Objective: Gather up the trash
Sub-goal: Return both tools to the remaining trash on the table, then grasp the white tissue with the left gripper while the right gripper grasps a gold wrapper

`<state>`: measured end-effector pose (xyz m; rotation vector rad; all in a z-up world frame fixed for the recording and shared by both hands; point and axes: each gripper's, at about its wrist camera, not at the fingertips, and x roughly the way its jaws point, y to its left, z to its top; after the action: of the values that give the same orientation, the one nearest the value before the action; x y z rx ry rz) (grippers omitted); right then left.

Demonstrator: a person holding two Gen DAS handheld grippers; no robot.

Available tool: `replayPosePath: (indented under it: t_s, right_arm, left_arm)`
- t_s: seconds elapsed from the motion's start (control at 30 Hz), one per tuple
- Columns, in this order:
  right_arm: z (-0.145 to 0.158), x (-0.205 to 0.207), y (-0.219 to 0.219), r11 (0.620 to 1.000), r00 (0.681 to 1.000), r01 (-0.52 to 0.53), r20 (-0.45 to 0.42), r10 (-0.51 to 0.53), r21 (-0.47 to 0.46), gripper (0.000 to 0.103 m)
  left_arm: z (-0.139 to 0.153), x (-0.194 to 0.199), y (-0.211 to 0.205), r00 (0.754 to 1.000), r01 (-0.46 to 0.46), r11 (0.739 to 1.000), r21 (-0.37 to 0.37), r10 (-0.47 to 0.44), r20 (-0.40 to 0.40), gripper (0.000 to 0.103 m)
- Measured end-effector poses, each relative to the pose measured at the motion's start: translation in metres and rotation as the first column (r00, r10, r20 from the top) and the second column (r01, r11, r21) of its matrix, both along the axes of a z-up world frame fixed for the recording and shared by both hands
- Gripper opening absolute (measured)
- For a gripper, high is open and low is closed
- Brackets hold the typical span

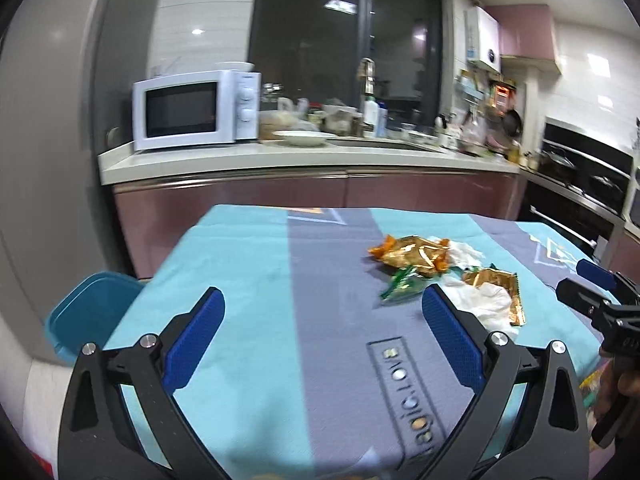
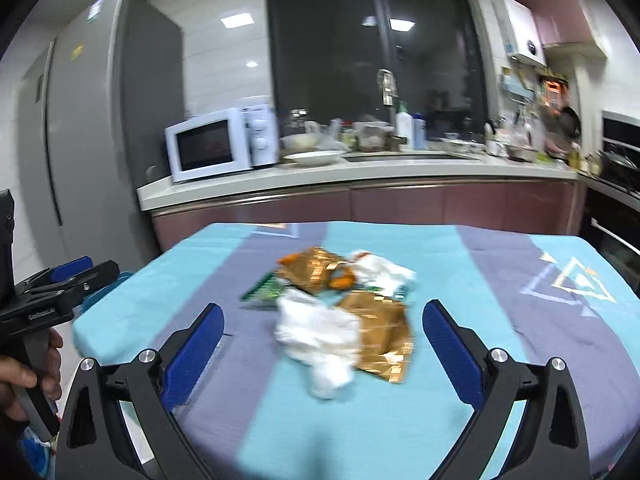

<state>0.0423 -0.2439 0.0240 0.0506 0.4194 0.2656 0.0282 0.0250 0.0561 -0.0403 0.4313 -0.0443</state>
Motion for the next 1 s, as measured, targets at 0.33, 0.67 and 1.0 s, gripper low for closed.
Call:
replayPosePath:
  t_s: [0.33,0.67,1.0]
  right_arm:
    - [-0.014,0.036,-0.001,1.000,0.996,-0.022,-0.083,0.021,-0.009,0.095]
    - [-0.005,0.087,0.003,0.997,0.990,-0.072,-0.119,0.072,0.006,0.093]
    - [-0.004,0.171,-0.022,0.998,0.968,-0.064,-0.244,0.059,-0.014,0.090]
  left_arm:
    - [-0.024,0.101,-0.035,0.980,0.151,0.989,0.000,-0.149,-0.131,0.097]
    - [-0.044,0.180,-0.054,0.952,0.205,0.979,-0.021,-0.204,-0.230,0.097]
    - [-0.039,0.248,-0.073,0.915,0.257,0.958,-0.125,-0.283,-0.286,0.097]
